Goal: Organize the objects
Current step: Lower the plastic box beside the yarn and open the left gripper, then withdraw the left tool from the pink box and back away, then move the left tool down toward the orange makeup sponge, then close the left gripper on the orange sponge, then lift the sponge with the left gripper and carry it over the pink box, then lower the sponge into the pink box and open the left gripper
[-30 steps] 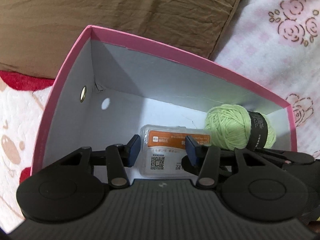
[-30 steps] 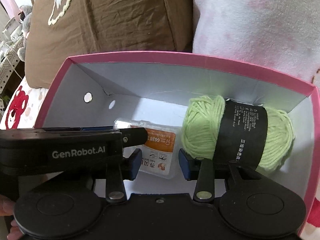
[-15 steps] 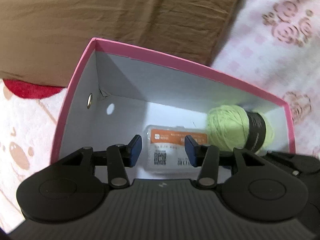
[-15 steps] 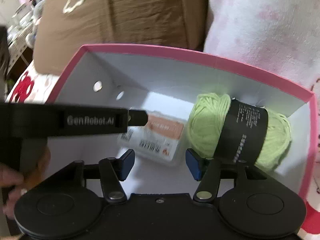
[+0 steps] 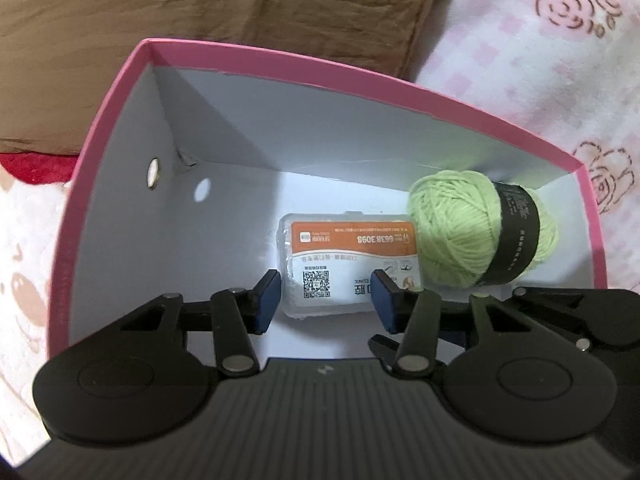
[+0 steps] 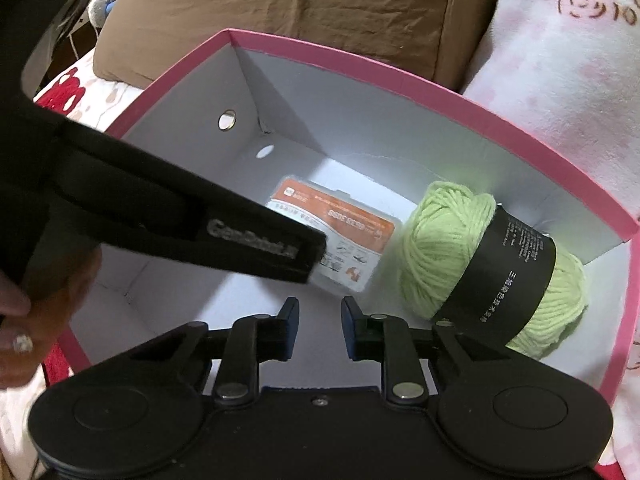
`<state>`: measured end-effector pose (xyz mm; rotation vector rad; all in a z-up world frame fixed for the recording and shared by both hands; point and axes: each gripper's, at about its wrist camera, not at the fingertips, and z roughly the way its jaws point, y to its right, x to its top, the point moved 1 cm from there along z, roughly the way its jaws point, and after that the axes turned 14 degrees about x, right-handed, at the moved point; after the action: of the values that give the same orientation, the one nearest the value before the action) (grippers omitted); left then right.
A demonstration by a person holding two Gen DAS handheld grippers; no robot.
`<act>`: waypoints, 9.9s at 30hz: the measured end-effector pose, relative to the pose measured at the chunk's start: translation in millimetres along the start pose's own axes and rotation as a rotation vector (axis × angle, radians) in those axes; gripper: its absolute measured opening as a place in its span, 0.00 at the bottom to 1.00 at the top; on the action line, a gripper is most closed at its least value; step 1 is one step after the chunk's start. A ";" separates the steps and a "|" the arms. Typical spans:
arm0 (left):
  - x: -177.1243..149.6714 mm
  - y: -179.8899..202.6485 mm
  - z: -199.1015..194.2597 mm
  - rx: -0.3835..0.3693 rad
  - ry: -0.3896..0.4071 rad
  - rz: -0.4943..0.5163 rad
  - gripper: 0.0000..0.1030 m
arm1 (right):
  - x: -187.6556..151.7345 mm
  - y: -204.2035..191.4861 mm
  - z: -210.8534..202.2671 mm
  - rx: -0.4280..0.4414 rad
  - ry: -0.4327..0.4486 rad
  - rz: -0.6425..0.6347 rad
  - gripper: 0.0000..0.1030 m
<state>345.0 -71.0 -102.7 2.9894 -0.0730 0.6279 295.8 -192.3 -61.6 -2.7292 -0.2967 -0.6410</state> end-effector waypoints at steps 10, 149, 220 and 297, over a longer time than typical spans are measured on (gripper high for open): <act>-9.1 -9.0 -36.4 -0.003 0.051 0.042 0.47 | -24.6 -0.2 -37.9 0.020 0.118 0.018 0.26; -165.1 -108.1 -30.2 -0.222 0.228 0.082 0.38 | -126.0 -134.3 45.1 -0.122 0.247 -0.265 0.40; -186.2 -63.7 -153.4 -0.312 0.282 0.234 0.34 | -155.7 -185.6 -67.5 -0.270 0.344 -0.400 0.36; 39.2 -23.6 17.5 -0.266 -0.059 -0.176 0.34 | 61.8 26.0 3.8 0.046 -0.001 -0.210 0.36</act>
<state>389.4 -50.3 -104.6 2.7187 0.0948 0.4693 358.6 -207.2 -43.0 -2.6758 -0.5966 -0.6777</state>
